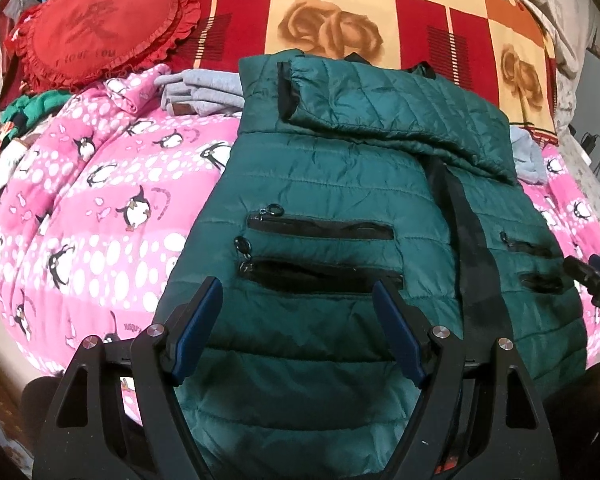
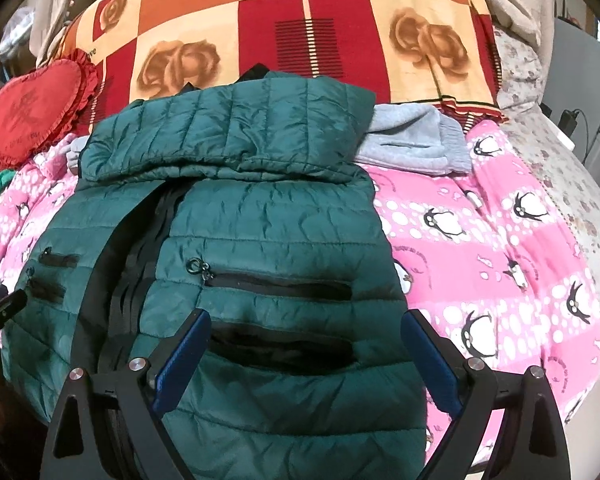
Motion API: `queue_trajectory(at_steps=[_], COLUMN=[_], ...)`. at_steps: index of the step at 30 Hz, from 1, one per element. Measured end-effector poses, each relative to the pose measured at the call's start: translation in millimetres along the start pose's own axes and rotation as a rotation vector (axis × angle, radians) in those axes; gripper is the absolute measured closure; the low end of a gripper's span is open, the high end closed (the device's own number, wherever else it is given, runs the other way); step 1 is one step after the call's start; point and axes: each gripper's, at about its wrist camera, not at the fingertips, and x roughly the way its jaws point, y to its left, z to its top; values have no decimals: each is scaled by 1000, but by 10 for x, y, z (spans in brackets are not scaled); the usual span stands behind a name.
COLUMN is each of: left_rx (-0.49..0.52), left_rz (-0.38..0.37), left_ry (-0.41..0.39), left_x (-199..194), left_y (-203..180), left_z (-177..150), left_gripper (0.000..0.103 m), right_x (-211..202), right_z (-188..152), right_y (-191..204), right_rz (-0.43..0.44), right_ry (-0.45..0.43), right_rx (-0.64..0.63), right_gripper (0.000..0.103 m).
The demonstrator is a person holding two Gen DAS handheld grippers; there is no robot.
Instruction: Fold large clothes
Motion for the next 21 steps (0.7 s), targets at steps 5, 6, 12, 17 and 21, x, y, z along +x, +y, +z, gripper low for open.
queue_trajectory(at_steps=[5,6,12,17,21], left_rx=[-25,-36,-85,-58,-57], left_rz=[-36,-43,-82,-35,25], left_ry=[24,29,21,40,58], left_x=[-29,-31,-153,-165,-173], left_y=[109,123,245,235,269], left_z=[-40,-39,-46,-55,-79], left_gripper=[25,25,25,25,25], right_x=[-73,-109,-221,-190,-49], right_z=[-36,-49,-94,-164,-249], right_y=[-78,-102,-204,-323,-482], right_rz=[12,27,55,104,133], right_ry=[13,10,19,25,81], right_rx=[3,13,57,80,108], right_gripper=[9,9,9,9,9])
